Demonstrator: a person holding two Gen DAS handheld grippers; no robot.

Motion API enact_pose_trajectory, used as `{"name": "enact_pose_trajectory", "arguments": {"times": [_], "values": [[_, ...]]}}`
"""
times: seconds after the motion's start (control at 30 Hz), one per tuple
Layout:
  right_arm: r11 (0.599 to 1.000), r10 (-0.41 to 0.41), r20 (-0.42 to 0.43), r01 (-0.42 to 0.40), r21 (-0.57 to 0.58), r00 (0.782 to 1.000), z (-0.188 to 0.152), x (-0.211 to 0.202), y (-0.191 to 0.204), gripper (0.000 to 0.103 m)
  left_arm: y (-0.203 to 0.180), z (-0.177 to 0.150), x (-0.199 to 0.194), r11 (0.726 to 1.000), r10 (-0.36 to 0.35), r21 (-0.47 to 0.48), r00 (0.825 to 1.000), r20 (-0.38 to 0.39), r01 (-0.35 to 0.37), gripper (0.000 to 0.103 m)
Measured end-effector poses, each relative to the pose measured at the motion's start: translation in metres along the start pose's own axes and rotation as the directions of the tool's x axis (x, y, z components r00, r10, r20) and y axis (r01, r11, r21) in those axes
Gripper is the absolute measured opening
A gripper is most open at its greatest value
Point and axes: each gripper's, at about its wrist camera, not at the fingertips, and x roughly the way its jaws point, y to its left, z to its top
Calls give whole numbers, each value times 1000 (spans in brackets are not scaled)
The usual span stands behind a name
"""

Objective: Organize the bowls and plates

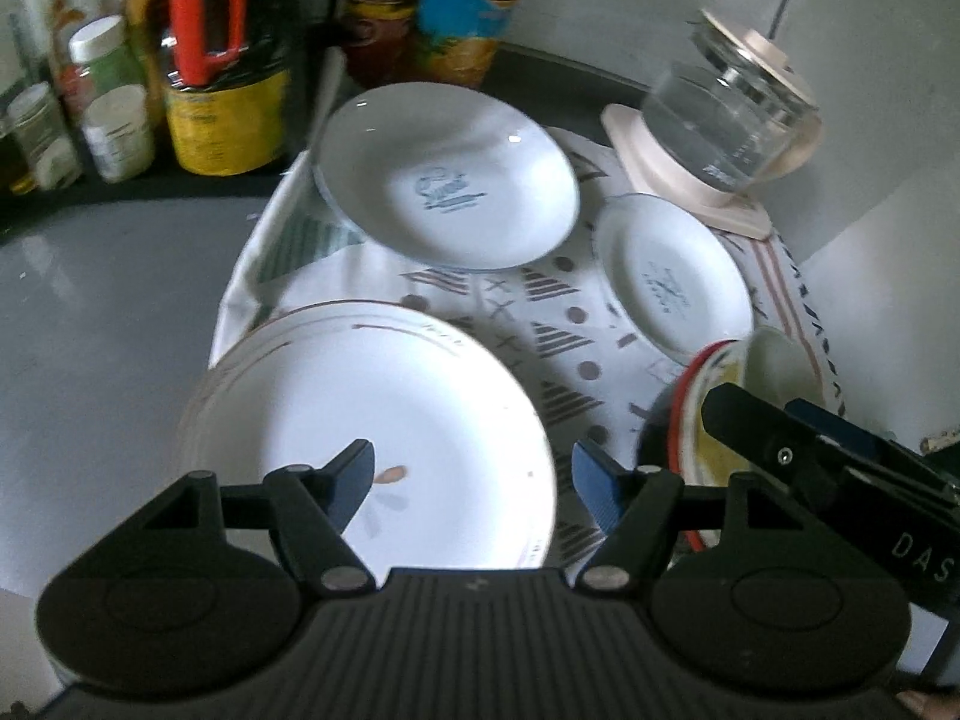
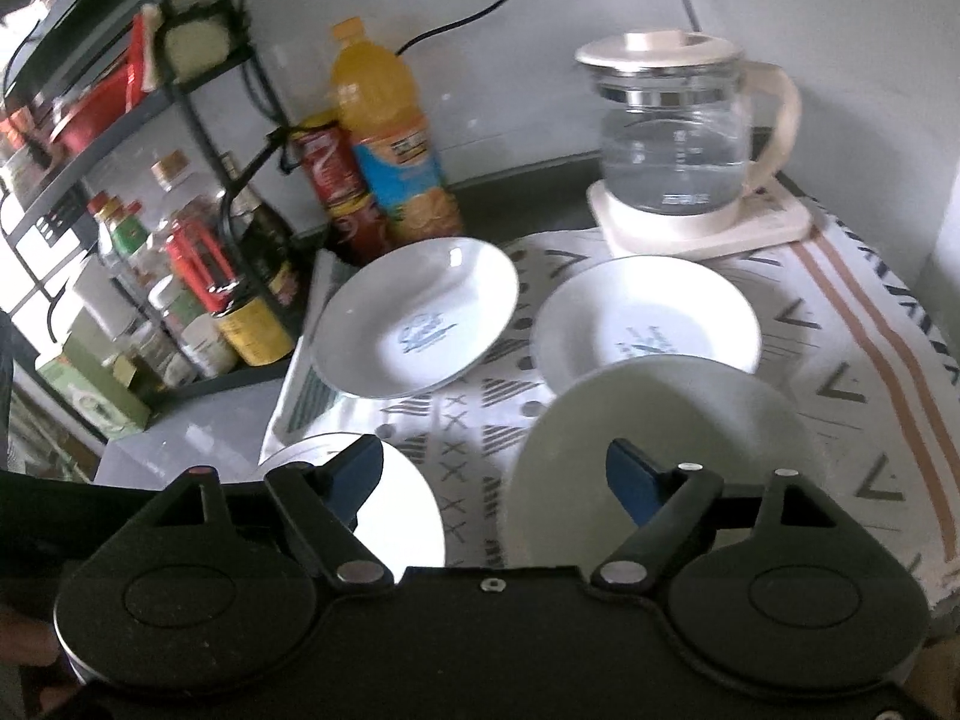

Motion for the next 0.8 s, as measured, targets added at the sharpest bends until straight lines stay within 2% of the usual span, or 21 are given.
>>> {"name": "enact_pose_trajectory", "arguments": {"times": [0.23,0.3,0.37,0.8], "values": [[998,27,-32,-29,-59,999,0,17,26,89,40,-1,-8,994,61,-92,998,16,-59,71],[997,32,-42,-35,-75,999,-1,21,32,97,51,-1,-11,991,77,-115,997,20,-74,71],[995,23,-40,-27,-99,999,-2,25,39,100,60,0,-13,988,90,-129,996,26,-86,71],[978,30,-126,-55,-200,992,3,57,71,103,95,9,-8,971,146,-199,989,35,-136,71]]}}
